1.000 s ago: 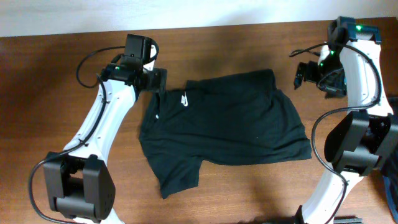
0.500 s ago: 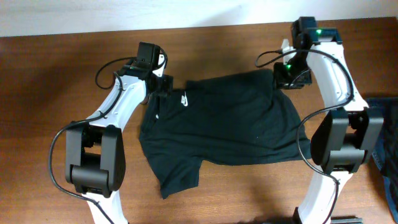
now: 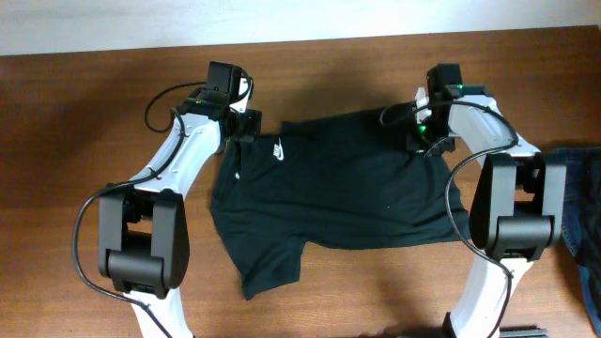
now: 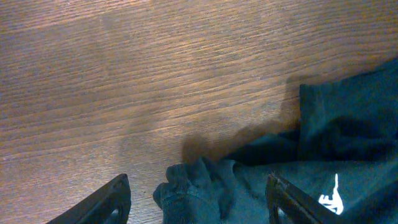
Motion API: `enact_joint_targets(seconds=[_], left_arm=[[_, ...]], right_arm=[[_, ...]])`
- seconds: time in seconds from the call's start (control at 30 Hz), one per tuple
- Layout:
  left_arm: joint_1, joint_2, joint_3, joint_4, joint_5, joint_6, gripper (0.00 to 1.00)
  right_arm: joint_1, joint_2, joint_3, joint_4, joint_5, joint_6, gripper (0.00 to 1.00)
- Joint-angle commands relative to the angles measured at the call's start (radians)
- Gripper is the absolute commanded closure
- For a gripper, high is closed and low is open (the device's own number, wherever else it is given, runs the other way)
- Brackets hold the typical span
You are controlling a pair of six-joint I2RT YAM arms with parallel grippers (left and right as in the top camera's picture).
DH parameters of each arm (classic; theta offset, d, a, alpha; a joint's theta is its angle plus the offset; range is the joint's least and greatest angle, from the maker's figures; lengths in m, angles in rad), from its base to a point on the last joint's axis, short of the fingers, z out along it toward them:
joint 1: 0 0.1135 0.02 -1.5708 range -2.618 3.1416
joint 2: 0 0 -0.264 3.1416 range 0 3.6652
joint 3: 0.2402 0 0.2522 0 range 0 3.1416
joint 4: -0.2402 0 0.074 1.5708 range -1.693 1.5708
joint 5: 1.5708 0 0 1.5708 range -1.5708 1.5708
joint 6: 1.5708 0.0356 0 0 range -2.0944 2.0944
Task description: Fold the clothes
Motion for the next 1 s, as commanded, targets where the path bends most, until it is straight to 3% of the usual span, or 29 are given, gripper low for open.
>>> enact_joint_targets(seconds=[0.0, 0.23, 0.4, 0.7, 0.83, 0.97], left_arm=[[0.001, -0.002, 0.008, 0.002, 0.011, 0.02, 0.32], [0.001, 0.032, 0.008, 0.019, 0.011, 0.02, 0.32], [0.001, 0.074, 0.008, 0.02, 0.011, 0.02, 0.49], [0.01, 0.079, 0.008, 0.027, 0.011, 0.02, 0.51], [0.023, 0.08, 0.008, 0.016, 0.011, 0.019, 0.65], [0.025, 0.08, 0.005, 0.009, 0.011, 0.02, 0.67]], right_arm=[[0.0, -0.008, -0.037, 0.028, -0.009, 0.015, 0.76], [0.0, -0.008, -0.05, 0.039, -0.048, 0.023, 0.76], [0.0, -0.008, -0.05, 0.05, -0.062, 0.038, 0.76], [0.0, -0.008, -0.057, 0.072, -0.073, 0.065, 0.76], [0.0, -0.008, -0.063, 0.081, -0.077, 0.072, 0.76], [0.0, -0.008, -0.063, 0.084, -0.077, 0.072, 0.76]])
